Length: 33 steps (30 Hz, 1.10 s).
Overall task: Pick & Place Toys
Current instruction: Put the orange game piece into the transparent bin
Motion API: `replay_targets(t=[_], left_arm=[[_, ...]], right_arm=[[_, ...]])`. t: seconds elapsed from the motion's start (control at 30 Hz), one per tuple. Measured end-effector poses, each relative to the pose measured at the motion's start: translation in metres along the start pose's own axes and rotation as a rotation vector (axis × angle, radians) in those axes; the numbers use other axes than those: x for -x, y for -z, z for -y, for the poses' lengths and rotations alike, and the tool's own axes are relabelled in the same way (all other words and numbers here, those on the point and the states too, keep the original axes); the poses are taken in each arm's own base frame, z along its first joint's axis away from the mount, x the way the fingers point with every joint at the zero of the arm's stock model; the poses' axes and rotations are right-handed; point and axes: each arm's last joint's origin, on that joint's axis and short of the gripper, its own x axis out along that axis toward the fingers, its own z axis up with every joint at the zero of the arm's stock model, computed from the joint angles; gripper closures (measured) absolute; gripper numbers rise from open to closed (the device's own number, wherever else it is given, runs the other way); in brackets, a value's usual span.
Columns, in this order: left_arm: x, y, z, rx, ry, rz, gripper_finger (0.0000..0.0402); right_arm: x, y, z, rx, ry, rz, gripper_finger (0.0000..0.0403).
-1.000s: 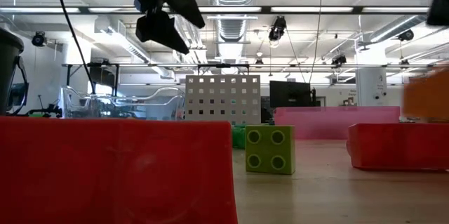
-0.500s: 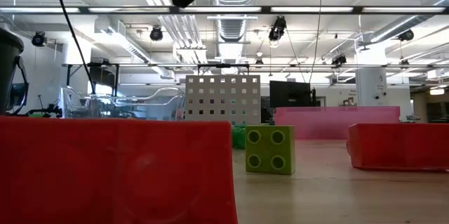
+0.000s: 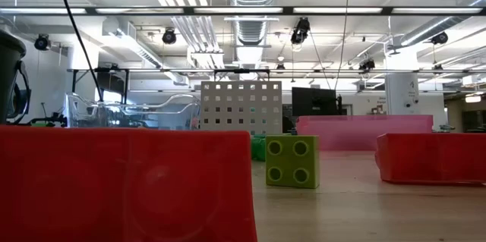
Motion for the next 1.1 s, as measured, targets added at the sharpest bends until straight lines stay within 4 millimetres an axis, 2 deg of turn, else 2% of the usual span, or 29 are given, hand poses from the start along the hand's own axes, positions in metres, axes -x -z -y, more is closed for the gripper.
replay_targets(t=[0.1,0.3,0.77,1.1], left_arm=[[0.000,-0.006,0.001,0.009,-0.024,0.063,0.0025],[-0.002,-0.004,-0.003,0.171,-0.117,0.059,0.0025],[-0.016,0.005,-0.003,0.182,-0.130,0.054,0.0025],[-0.017,0.005,-0.005,0.184,-0.150,0.063,0.0025]], right_arm=[[-0.008,0.000,0.000,0.010,-0.015,-0.012,0.0277],[-0.017,0.000,0.001,0.051,0.008,-0.013,0.0278],[-0.022,-0.006,0.003,0.071,0.018,0.034,0.0278],[-0.024,-0.009,0.002,0.074,-0.012,0.044,0.0278]])
